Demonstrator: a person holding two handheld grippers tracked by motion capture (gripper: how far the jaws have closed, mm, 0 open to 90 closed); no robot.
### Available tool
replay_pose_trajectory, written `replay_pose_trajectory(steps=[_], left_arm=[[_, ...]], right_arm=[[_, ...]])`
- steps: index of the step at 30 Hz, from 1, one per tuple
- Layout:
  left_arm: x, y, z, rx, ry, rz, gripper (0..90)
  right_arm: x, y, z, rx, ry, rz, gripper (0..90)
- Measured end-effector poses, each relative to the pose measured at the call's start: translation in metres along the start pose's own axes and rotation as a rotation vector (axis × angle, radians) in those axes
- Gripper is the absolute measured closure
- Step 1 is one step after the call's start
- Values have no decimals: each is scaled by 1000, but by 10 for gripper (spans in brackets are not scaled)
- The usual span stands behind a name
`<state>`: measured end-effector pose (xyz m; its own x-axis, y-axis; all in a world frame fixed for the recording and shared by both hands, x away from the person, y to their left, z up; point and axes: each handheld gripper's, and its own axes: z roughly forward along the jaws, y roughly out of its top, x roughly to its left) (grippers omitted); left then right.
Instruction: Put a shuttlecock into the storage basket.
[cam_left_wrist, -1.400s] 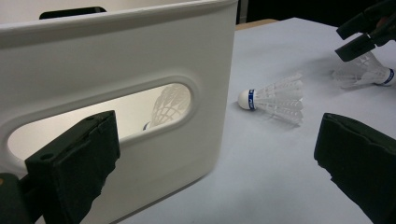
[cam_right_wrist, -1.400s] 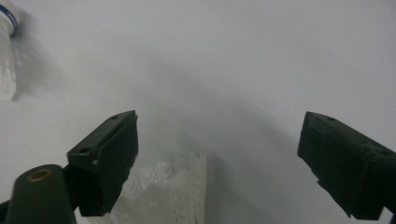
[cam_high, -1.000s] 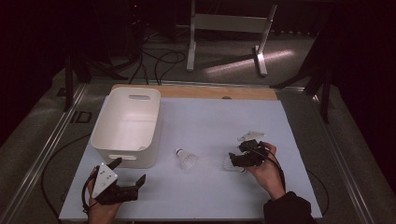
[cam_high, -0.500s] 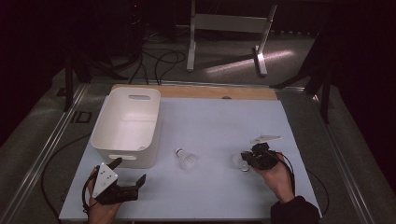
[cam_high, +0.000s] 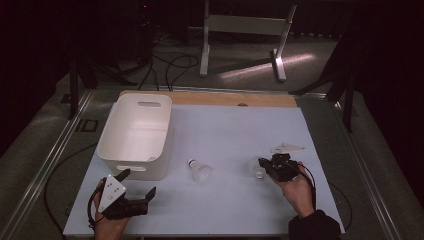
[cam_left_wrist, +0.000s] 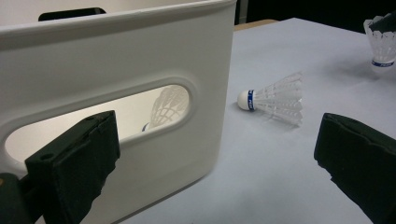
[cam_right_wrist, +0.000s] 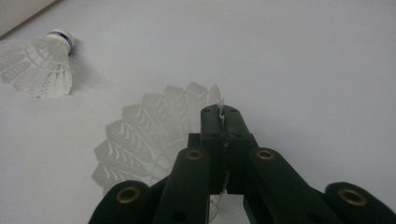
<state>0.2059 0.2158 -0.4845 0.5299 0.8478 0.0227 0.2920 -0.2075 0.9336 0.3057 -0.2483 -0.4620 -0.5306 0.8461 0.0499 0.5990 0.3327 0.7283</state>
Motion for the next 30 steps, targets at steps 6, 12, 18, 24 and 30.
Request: replay_pose_trajectory(steps=[6,12,18,24,30], left_arm=[[0,0,0,-1,0,1,6],[0,0,0,-3,3,-1,6],[0,0,0,-2,3,1,6],[0,0,1,1,3,1,6],[0,0,1,2,3,2,6]], right_arm=[[1,2,-4,-55,-22,12,898],[5,6,-8,-95,-37,5,899],[9,13,-14,-132,-47,7,899],[10,16,-17,-146,-44,14,900],[14,20,-18,-158,-46,14,899]])
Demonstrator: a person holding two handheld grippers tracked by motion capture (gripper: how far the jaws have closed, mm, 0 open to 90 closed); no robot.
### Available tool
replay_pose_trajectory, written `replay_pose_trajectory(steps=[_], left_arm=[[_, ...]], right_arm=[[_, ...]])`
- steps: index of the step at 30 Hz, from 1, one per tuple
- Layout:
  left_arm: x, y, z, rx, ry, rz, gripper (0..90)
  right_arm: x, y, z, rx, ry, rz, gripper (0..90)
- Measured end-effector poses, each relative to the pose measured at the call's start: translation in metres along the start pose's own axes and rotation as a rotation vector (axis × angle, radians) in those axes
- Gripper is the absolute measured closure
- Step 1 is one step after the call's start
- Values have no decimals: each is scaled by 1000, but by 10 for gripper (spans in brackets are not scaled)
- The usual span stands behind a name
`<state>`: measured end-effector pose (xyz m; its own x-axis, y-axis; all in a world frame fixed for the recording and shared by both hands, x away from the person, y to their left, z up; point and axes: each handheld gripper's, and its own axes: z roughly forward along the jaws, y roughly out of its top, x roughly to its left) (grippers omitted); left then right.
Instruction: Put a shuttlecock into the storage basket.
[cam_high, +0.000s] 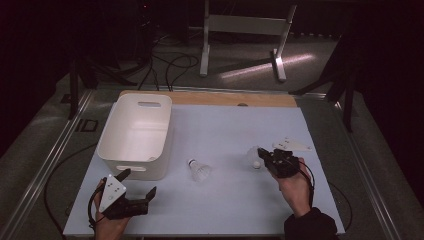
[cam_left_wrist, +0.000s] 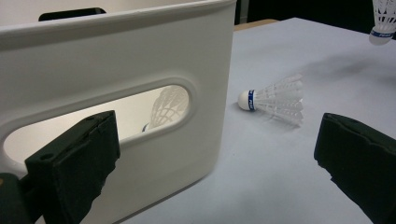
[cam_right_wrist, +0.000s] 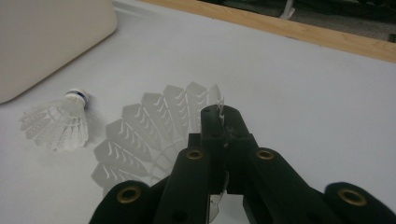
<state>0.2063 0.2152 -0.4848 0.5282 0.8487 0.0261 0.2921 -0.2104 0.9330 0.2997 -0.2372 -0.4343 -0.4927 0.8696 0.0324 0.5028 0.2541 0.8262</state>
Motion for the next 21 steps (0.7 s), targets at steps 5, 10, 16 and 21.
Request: replay_pose_trajectory(steps=[5,10,16,21], left_arm=[[0,0,0,-1,-1,-1,6],[0,0,0,-1,0,-1,6],[0,0,0,0,0,-1,6],[0,0,0,0,0,-2,6]], right_arm=[[3,3,0,-7,2,3,900],[5,6,1,-14,6,7,900],[7,11,1,-27,14,21,900],[9,13,2,-30,16,30,900]])
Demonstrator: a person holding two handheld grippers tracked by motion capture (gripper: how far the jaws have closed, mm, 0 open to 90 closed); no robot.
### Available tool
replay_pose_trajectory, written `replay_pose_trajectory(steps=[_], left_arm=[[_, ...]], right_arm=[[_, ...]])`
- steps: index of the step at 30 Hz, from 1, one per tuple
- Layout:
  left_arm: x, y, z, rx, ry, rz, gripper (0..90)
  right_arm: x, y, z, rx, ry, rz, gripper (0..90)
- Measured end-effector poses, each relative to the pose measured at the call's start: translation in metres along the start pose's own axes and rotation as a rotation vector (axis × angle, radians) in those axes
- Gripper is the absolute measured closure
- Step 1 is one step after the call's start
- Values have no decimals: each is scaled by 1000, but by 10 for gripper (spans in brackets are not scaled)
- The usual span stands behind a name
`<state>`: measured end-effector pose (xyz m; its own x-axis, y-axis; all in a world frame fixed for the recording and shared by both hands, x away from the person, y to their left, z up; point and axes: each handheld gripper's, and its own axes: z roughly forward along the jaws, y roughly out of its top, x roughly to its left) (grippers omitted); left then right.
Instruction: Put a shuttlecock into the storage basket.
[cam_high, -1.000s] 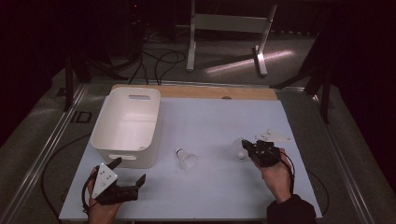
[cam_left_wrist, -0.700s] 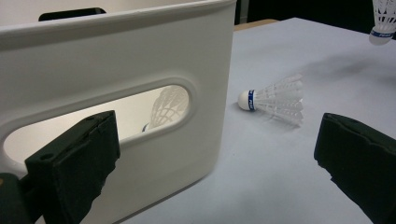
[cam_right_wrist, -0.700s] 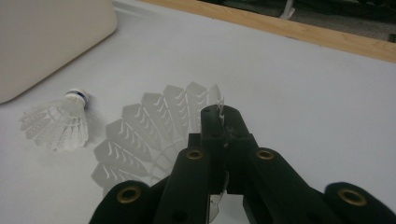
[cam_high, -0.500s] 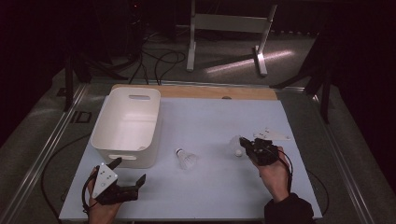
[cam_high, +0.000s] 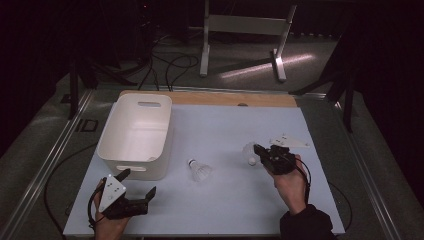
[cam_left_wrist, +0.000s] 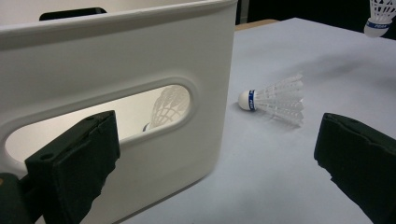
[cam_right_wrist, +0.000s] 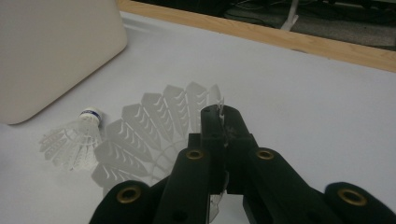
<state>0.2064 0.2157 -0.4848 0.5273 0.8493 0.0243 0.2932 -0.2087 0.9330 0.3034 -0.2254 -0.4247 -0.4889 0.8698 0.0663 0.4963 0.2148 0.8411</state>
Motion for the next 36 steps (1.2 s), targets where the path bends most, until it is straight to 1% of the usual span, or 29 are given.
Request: replay_pose_trajectory(steps=[6,16,24,36], left_arm=[[0,0,0,0,1,0,6],[0,0,0,0,1,0,6],[0,0,0,1,1,0,6],[0,0,0,1,-1,1,6]], right_arm=[[2,4,1,-10,1,4,900],[8,13,4,-24,5,-9,900],[11,20,6,-36,11,-7,899],[14,26,12,-38,16,-3,899]])
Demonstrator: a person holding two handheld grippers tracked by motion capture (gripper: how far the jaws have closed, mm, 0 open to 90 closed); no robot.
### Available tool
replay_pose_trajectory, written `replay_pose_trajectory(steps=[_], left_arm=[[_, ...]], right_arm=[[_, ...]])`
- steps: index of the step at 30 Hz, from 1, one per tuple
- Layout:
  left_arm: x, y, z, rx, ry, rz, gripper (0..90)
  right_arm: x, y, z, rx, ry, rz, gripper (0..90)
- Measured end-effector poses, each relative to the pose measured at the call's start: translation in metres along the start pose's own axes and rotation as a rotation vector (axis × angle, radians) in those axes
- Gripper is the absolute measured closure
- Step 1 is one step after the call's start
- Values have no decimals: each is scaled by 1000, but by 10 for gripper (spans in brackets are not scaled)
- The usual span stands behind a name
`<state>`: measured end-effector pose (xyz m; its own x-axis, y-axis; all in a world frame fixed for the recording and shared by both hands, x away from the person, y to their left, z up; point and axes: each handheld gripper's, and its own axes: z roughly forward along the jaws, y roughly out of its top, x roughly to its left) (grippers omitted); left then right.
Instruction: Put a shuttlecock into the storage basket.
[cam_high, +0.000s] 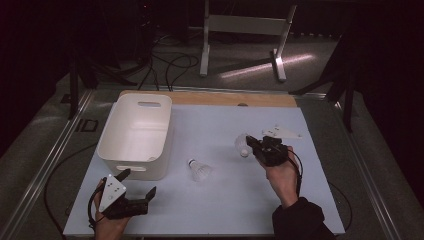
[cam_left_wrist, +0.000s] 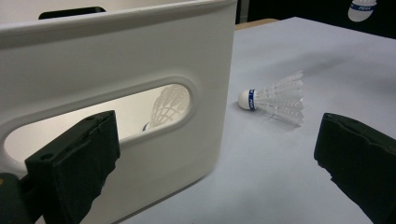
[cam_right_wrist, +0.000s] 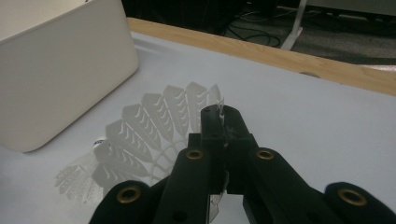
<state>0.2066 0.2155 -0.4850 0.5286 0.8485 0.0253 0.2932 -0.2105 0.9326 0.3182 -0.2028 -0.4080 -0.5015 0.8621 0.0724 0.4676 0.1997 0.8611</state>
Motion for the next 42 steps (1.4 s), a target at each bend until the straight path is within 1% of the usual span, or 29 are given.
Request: replay_pose_trajectory(steps=[4,12,36,42], left_arm=[[0,0,0,0,2,-2,6],[0,0,0,1,2,-1,6],[0,0,0,3,2,-2,6],[1,0,0,2,2,-2,6]], right_arm=[[2,3,2,-3,7,1,899],[6,3,10,5,14,4,899],[14,17,16,-12,31,15,899],[17,21,20,-15,34,10,899]])
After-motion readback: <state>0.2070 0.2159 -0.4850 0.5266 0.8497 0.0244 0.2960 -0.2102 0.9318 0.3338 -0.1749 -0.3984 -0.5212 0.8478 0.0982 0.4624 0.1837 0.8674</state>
